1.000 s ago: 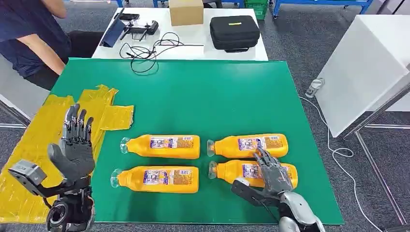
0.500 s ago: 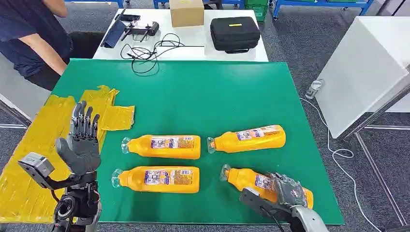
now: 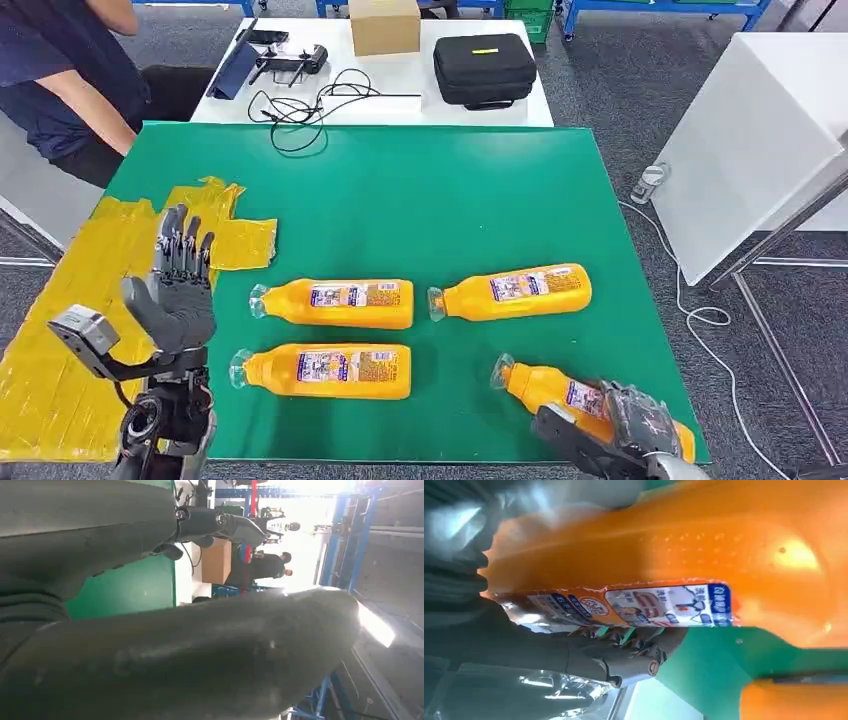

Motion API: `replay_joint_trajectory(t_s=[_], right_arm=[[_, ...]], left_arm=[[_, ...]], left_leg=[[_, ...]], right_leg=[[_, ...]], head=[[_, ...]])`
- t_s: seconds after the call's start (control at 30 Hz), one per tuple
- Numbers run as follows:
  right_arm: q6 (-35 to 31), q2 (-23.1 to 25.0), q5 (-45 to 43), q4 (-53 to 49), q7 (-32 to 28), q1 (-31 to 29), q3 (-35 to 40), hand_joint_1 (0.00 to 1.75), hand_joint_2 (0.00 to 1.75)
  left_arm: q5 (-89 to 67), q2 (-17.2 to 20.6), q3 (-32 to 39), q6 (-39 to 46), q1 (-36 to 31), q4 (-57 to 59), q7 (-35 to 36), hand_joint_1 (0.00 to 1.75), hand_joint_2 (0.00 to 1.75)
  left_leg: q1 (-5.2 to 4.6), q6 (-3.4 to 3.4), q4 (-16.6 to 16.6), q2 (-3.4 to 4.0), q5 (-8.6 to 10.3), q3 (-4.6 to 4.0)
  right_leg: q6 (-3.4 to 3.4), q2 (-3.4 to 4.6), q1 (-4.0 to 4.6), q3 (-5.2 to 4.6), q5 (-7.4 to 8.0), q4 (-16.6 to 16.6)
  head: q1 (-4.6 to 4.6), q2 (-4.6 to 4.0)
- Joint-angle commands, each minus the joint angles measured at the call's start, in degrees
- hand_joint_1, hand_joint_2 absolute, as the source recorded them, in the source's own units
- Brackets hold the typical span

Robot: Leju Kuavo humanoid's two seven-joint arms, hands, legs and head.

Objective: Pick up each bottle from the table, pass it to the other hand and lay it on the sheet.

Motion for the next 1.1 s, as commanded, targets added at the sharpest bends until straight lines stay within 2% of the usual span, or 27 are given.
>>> replay_joint_trajectory(t_s=[0.03, 0.07, 0.1, 0.13, 0.17, 0.2, 0.4, 0.43, 0.47, 0.6, 0.63, 0.67, 0.7, 0.73, 0.8, 0.97, 1.1], right_arm=[[-5.92, 4.79, -15.80, 8.74, -10.11, -19.38, -5.71, 1.75, 1.75], [-6.36, 5.35, -20.14, 8.08, -12.80, -22.35, -4.15, 1.75, 1.75], [-6.24, 5.92, -21.80, 8.14, -11.52, -25.58, -2.70, 1.75, 1.75], [-5.78, 6.76, -26.53, 7.55, -12.69, -28.95, -1.15, 1.75, 1.75], [-5.90, 6.57, -27.45, 7.13, -10.29, -30.06, 0.41, 1.75, 1.75], [-6.11, 6.30, -28.04, 6.79, -9.57, -30.15, 1.07, 1.75, 1.75], [-7.05, 5.12, -29.66, 5.96, -9.71, -27.70, 1.85, 1.75, 1.75], [-7.33, 5.05, -30.12, 5.92, -11.50, -28.01, 2.12, 1.75, 1.75], [-7.85, 5.90, -30.95, 6.19, -13.25, -30.03, 2.38, 1.75, 1.75], [-8.11, 9.33, -33.33, 8.95, -11.15, -41.16, 7.37, 1.75, 1.75], [-9.75, 9.71, -33.98, 11.86, -10.40, -44.17, 10.45, 1.75, 1.75], [-13.93, 9.77, -33.85, 15.09, -9.84, -46.45, 13.27, 1.75, 1.75], [-20.98, 10.27, -31.76, 19.13, -8.65, -49.15, 16.08, 1.75, 1.75], [-24.49, 11.03, -30.06, 23.12, -7.06, -51.74, 18.51, 1.75, 1.75], [-28.92, 12.86, -30.86, 33.82, -6.01, -57.60, 22.41, 1.75, 1.75], [-30.02, 12.38, -32.55, 37.05, -6.17, -58.82, 24.80, 1.75, 1.75], [-33.29, 15.83, -30.75, 45.26, -4.46, -63.03, 27.24, 1.75, 1.75]], left_arm=[[1.59, 0.02, -0.71, -3.03, -7.99, 9.78, 0.15, 0.00, 1.75], [2.04, 0.13, -0.91, -4.02, -9.35, 10.81, -0.05, 0.00, 1.75], [2.34, 0.05, -0.89, -4.33, -10.86, 11.98, -0.04, 0.00, 1.75], [2.83, -0.16, -1.10, -4.96, -12.47, 13.15, -0.21, 0.00, 1.75], [2.86, -0.27, -1.25, -4.69, -13.18, 13.58, -0.20, 0.00, 1.75], [2.90, -0.29, -1.33, -4.59, -13.29, 13.68, -0.18, 0.00, 1.75], [3.11, -0.17, -1.51, -4.57, -12.64, 13.18, -0.13, 0.00, 1.75], [3.43, -0.16, -1.58, -5.21, -12.67, 13.13, -0.36, 0.00, 1.75], [3.67, -0.30, -1.71, -5.68, -13.21, 13.20, -0.42, 0.00, 1.75], [3.95, -1.94, -3.96, -7.08, -18.02, 15.39, 0.94, 0.00, 1.75], [4.68, -2.29, -5.06, -8.37, -19.94, 16.98, 1.37, 0.00, 1.75], [5.32, -2.47, -5.83, -8.65, -21.14, 18.09, 1.20, 0.00, 1.75], [6.47, -2.51, -6.68, -9.72, -22.35, 18.99, 1.21, 0.00, 1.75], [7.41, -2.56, -7.22, -10.33, -23.12, 19.28, 1.53, 0.00, 1.75], [9.41, -2.57, -8.92, -10.45, -24.53, 19.51, 2.56, 0.00, 1.75], [11.20, -2.16, -10.16, -10.45, -24.33, 18.92, 2.96, 0.00, 1.75], [12.13, -3.19, -12.08, -10.31, -25.37, 18.84, 4.70, 0.00, 1.75]], left_leg=[[0.02, -0.06, -0.07, 0.25, 0.03, 0.08], [0.03, -0.08, -0.08, 0.37, 0.04, 0.10], [0.02, -0.08, -0.04, 0.55, 0.05, 0.04], [-0.01, -0.02, -0.01, 0.66, 0.10, -0.03], [-0.01, 0.01, 0.02, 0.58, 0.12, -0.09], [0.01, -0.01, 0.04, 0.76, 0.15, -0.08], [0.00, 0.00, -0.01, 0.29, 0.23, 0.14], [0.01, -0.02, -0.02, 0.29, 0.21, 0.16], [0.01, -0.01, -0.01, 0.33, 0.21, 0.11], [-0.01, -0.04, 0.16, 0.65, 0.18, -0.18], [-0.05, -0.02, 0.16, 0.64, 0.22, -0.30], [-0.02, -0.01, 0.12, 0.57, 0.25, -0.31], [0.00, -0.04, 0.17, 0.65, 0.24, -0.29], [-0.01, 0.00, 0.11, 0.60, 0.28, -0.23], [0.01, 0.04, 0.13, 0.85, 0.33, -0.21], [0.03, -0.09, 0.01, 0.72, 0.47, -0.12], [0.07, -0.15, 0.02, 0.57, 0.43, -0.06]], right_leg=[[0.02, 0.21, 0.01, 0.02, 0.11, -0.09], [0.02, 0.30, 0.02, 0.02, 0.14, -0.11], [0.02, 0.42, 0.01, -0.10, 0.19, -0.05], [0.05, 0.51, -0.03, -0.19, 0.24, 0.01], [0.03, 0.43, -0.03, -0.18, 0.22, 0.04], [0.07, 0.59, -0.01, -0.23, 0.30, 0.05], [0.16, 0.27, 0.00, -0.04, 0.20, 0.02], [0.17, 0.26, 0.00, -0.01, 0.18, 0.02], [0.17, 0.31, 0.00, -0.05, 0.20, 0.03], [0.19, 0.58, -0.05, -0.36, 0.26, 0.23], [0.18, 0.56, -0.12, -0.48, 0.28, 0.25], [0.19, 0.49, -0.10, -0.47, 0.31, 0.18], [0.20, 0.54, -0.09, -0.48, 0.34, 0.20], [0.21, 0.52, -0.11, -0.42, 0.35, 0.16], [0.26, 0.77, -0.09, -0.46, 0.47, 0.17], [0.18, 0.59, -0.06, -0.36, 0.56, 0.08], [0.20, 0.51, -0.01, -0.28, 0.48, 0.09]], head=[[-0.02, 0.00], [-0.02, 0.00], [0.00, -0.02], [0.00, 0.00], [-0.02, -0.02], [0.00, -0.02], [0.00, 0.00], [-0.02, 0.00], [-0.02, -0.02], [0.00, 0.00], [-0.02, 0.00], [-0.02, 0.00], [0.00, 0.00], [0.00, 0.00], [0.00, 0.00], [0.00, 0.00], [0.00, 0.00]])
